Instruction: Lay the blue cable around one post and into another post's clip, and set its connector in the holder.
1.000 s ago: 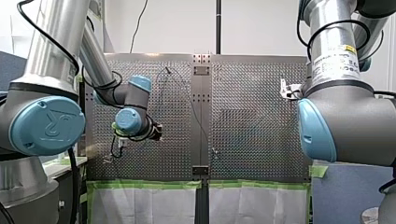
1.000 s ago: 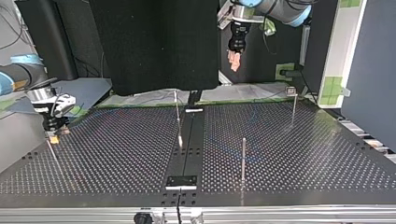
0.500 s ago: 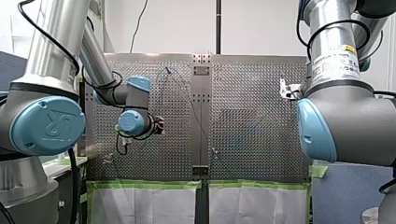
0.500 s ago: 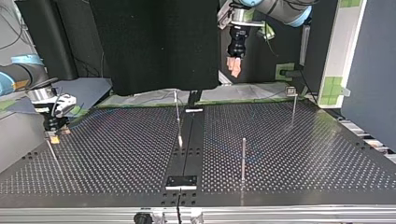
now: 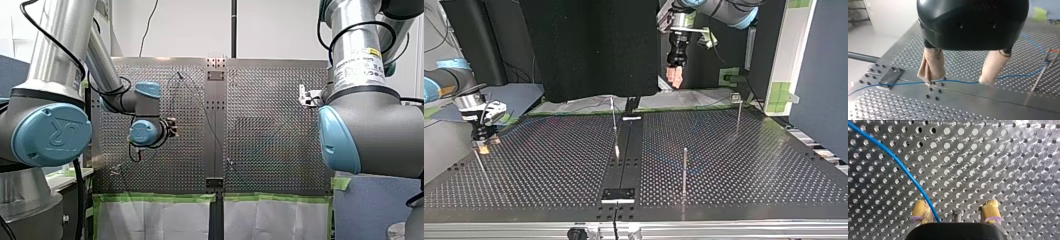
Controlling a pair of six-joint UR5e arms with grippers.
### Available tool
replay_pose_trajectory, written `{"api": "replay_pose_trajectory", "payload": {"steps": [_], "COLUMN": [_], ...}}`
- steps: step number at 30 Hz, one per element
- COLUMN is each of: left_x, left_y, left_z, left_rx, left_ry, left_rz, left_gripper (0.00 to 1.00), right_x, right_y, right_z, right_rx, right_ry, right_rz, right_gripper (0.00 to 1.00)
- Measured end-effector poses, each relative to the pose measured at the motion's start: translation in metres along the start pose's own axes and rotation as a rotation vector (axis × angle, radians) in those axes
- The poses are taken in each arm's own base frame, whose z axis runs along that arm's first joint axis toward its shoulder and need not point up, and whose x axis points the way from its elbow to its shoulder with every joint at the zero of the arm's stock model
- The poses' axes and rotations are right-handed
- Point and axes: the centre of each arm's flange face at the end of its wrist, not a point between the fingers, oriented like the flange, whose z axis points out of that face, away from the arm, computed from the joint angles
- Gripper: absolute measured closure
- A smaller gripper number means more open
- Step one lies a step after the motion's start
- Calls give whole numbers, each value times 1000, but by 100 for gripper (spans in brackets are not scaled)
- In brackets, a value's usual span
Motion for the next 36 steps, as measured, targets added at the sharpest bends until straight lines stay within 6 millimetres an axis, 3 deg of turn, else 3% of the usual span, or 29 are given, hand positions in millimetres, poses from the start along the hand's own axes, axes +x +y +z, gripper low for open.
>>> {"api": "replay_pose_trajectory", "payload": {"steps": [18, 36], "left_x": [-14, -15], "left_y": [-6, -5], "left_z": [14, 16], "left_rx": [28, 23], "left_ry": [-142, -153], "left_rz": [-42, -45], "left_gripper": [0, 0], "right_x": [0, 0], "right_y": [-6, -12], "right_z": [1, 2], "right_rx": [10, 22], "right_ry": [-3, -6], "right_rz": [-13, -24], "right_gripper": [0, 0]}}
